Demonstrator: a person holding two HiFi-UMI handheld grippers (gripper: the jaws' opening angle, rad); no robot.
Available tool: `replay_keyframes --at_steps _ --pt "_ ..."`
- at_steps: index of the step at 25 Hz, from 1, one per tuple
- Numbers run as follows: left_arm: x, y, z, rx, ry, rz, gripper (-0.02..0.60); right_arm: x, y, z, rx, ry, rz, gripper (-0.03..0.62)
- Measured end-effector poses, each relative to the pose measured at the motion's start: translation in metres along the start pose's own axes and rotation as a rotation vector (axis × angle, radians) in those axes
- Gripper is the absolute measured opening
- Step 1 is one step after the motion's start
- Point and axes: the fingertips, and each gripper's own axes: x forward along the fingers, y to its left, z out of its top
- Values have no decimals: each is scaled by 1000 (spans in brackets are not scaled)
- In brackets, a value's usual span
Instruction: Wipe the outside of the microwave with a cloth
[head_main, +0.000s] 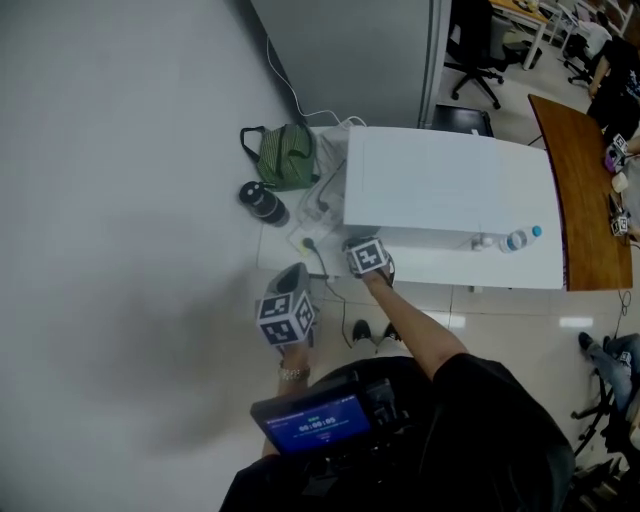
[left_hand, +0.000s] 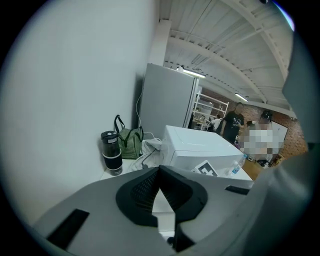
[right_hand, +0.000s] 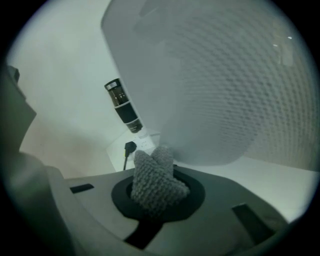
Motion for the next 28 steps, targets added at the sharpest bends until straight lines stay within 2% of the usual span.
replay_keyframes --at_steps 3,6,9,11,14,17,19,22,25,27,28 --pt "3 4 1 -10 -16 -4 0 -12 -49 -24 58 45 -76 15" --pt "14 -9 3 -13 -15 -39 0 -37 -100 -61 109 97 -144 15" --pt "32 -38 11 3 -24 -111 0 -76 -162 -92 174 117 -248 15" --pt "43 -63 16 21 -27 -172 0 -107 -198 -102 225 82 -281 15" --pt "53 -94 23 47 -30 -251 0 -141 -228 -113 300 90 -302 15" --pt "60 -114 29 71 -32 -311 0 -152 -231 -111 292 106 -315 15" --pt "61 -121 33 82 -38 -339 0 -146 -212 -102 312 86 -237 15" --pt "61 -117 36 86 -46 -356 0 -153 -128 -60 328 23 24 15" --pt "66 -99 38 68 -48 -343 0 -183 -49 15 217 -57 248 15" --pt "68 -88 39 50 -47 -331 0 -204 -26 75 165 -124 340 14" --pt "70 -84 39 41 -46 -328 0 -210 -25 104 150 -152 356 14"
